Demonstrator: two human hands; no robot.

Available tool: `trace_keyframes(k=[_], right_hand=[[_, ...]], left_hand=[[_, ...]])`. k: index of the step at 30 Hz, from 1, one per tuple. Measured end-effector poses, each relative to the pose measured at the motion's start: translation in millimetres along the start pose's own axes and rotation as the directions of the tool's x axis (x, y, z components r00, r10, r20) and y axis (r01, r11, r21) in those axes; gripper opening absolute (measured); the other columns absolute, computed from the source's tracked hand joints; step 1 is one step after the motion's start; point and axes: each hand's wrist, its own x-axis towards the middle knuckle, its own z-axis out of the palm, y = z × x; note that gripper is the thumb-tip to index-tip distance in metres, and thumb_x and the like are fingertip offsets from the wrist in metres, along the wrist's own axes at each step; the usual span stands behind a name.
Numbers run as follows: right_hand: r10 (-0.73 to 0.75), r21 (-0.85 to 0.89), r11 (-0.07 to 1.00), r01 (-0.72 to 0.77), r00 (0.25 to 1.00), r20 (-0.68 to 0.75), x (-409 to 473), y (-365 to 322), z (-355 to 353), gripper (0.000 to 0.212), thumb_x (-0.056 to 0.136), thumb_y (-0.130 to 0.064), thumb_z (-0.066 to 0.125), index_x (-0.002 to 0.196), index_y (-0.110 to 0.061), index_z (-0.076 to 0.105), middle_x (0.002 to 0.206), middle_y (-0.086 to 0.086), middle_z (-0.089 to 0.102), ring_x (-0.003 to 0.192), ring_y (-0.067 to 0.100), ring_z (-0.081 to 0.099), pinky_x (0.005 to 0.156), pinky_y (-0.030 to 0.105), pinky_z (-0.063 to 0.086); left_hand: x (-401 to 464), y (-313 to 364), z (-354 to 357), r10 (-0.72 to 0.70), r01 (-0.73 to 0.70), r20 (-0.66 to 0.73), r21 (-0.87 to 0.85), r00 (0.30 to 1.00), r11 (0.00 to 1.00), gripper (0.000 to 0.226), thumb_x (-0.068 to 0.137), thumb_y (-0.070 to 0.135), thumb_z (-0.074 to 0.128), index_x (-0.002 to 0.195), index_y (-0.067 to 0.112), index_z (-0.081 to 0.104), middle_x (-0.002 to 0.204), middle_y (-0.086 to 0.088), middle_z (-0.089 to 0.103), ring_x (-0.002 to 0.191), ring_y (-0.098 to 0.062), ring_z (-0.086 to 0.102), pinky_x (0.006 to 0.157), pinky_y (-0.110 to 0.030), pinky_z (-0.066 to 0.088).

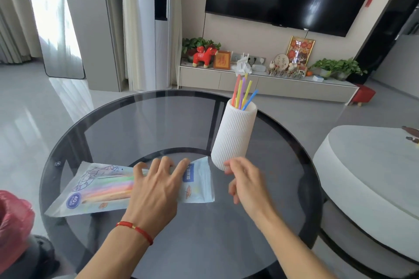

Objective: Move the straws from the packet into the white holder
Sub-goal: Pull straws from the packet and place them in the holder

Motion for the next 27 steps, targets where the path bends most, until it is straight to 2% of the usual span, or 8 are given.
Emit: trace_keyframes(k=[3,6,9,12,15,19,23,27], right_hand=[[0.320,0.094,0.933,-0.346,0.922,0.219,-9,15,24,0.043,0.110,-0.053,0.037,0.109,-0.023,0.067,0.092,0.005,0.067,0.046,0.011,0.049,0.040,0.024,0.032],[0.346,0.151,0.903,-0.402,0.889,0.299,-12,20,36,0.057,0.109,-0.056,0.033,0.110,-0.011,0.068,0.081,0.011,0.061,0.048,0.013,0.049,0.039,0.022,0.030],[0.340,0.296,0.854,-0.428,0.890,0.304,-14,17,38,0.050,0.111,-0.046,0.038,0.103,-0.008,0.069,0.083,0.013,0.063,0.046,0.015,0.051,0.037,0.025,0.035],[0.332,0.394,0.782,-0.482,0.858,0.392,-12,13,39,0.044,0.112,-0.036,0.043,0.109,-0.001,0.070,0.083,0.017,0.063,0.051,0.018,0.056,0.043,0.029,0.045],[0.267,0.376,0.822,-0.427,0.873,0.409,-13,13,41,0.035,0.112,-0.022,0.044,0.101,-0.001,0.069,0.076,0.010,0.060,0.056,0.017,0.057,0.049,0.027,0.049],[0.192,0.268,0.930,-0.251,0.955,0.227,-14,25,43,0.035,0.110,-0.015,0.050,0.089,0.000,0.073,0.070,0.005,0.067,0.061,0.015,0.058,0.056,0.025,0.053],[0.088,0.199,0.974,-0.105,0.992,0.091,-11,29,34,0.019,0.103,-0.021,0.066,0.094,-0.019,0.082,0.069,0.007,0.076,0.053,0.010,0.058,0.048,0.023,0.048],[0.069,0.240,0.968,-0.073,0.997,0.026,-5,31,20,0.011,0.098,-0.016,0.074,0.096,-0.020,0.085,0.063,-0.007,0.075,0.046,0.003,0.056,0.048,0.018,0.047]], left_hand=[[0,3,-4,0.108,-0.110,0.022,0.124,0.994,0.986,0.092,0.053,0.010,0.070,0.140,0.022,0.046,0.105,-0.011,0.055,0.096,-0.034,0.056,0.089,-0.058,0.043],[1,4,-7,0.234,-0.232,0.027,0.264,0.972,0.936,0.099,0.053,0.010,0.071,0.146,0.017,0.039,0.109,-0.017,0.054,0.100,-0.037,0.055,0.096,-0.066,0.038],[5,2,-10,0.348,-0.334,0.037,0.390,0.937,0.858,0.094,0.059,0.007,0.056,0.149,0.016,0.031,0.113,-0.022,0.049,0.110,-0.042,0.050,0.104,-0.077,0.023],[10,-5,-11,0.368,-0.348,0.046,0.451,0.929,0.822,0.101,0.056,0.003,0.057,0.152,0.020,0.027,0.121,-0.025,0.046,0.121,-0.043,0.045,0.107,-0.079,0.012],[9,-13,-6,0.299,-0.286,0.041,0.440,0.953,0.852,0.097,0.061,0.001,0.050,0.153,0.024,0.027,0.125,-0.021,0.048,0.122,-0.039,0.047,0.107,-0.081,0.011],[0,-19,12,0.202,-0.196,0.020,0.351,0.979,0.916,0.089,0.067,0.001,0.033,0.152,0.028,0.030,0.120,-0.014,0.051,0.116,-0.035,0.052,0.106,-0.078,0.014],[-5,-22,19,0.101,-0.099,0.005,0.258,0.995,0.961,0.108,0.051,-0.005,0.058,0.149,0.033,0.032,0.122,-0.008,0.050,0.115,-0.031,0.053,0.105,-0.074,0.016],[-9,-26,20,0.052,-0.055,0.020,0.199,0.998,0.979,0.116,0.044,-0.005,0.063,0.149,0.034,0.032,0.122,-0.004,0.048,0.115,-0.028,0.053,0.105,-0.074,0.019]])
